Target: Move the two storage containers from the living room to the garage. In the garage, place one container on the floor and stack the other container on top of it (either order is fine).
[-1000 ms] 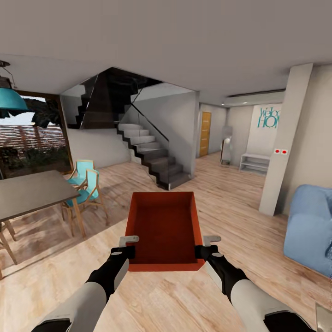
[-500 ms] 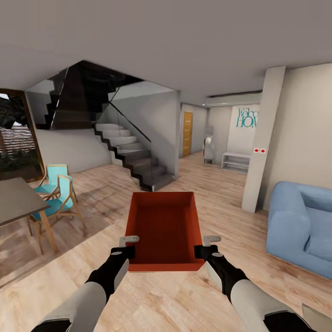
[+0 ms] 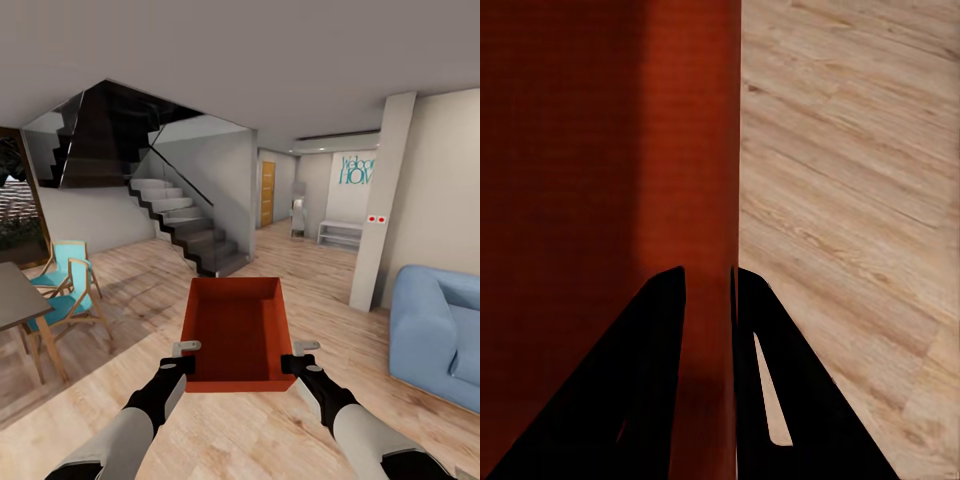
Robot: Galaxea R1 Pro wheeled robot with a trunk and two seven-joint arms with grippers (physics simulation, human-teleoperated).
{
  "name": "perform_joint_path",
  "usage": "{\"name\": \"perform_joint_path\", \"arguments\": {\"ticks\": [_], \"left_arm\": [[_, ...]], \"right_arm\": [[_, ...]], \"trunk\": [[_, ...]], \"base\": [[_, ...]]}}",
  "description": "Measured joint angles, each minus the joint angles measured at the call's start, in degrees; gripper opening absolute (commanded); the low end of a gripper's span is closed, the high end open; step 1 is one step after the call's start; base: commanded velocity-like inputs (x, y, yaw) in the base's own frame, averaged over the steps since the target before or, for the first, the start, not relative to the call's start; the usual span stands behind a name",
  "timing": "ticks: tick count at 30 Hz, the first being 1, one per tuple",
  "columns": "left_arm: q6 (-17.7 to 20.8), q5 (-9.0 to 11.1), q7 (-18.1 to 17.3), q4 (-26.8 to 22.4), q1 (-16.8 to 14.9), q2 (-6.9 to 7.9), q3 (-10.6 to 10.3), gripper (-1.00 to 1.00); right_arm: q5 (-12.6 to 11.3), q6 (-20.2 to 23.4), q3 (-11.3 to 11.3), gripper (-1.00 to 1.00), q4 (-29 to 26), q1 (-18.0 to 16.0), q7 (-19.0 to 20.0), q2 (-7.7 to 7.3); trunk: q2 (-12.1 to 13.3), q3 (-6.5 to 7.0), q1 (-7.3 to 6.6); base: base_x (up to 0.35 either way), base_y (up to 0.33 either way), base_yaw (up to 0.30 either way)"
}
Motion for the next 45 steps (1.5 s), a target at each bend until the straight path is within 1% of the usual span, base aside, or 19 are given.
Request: {"name": "perform_joint_path", "arguments": {"ticks": [25,45], "left_arm": [[0.08,-0.04,0.0,-0.08,0.0,0.0,0.0,-1.0],[0.06,-0.03,-0.12,-0.03,-0.03,0.07,0.0,-1.0]], "right_arm": [[-0.02,0.0,-0.04,-1.0,-0.01,0.0,0.0,0.01],[0.04,0.02,-0.13,-1.0,-0.03,0.02,-0.03,0.07]], "trunk": [[0.0,0.0,0.0],[0.0,0.0,0.0]], "base": [[0.322,0.0,-0.005],[0.322,0.0,-0.267]]}}
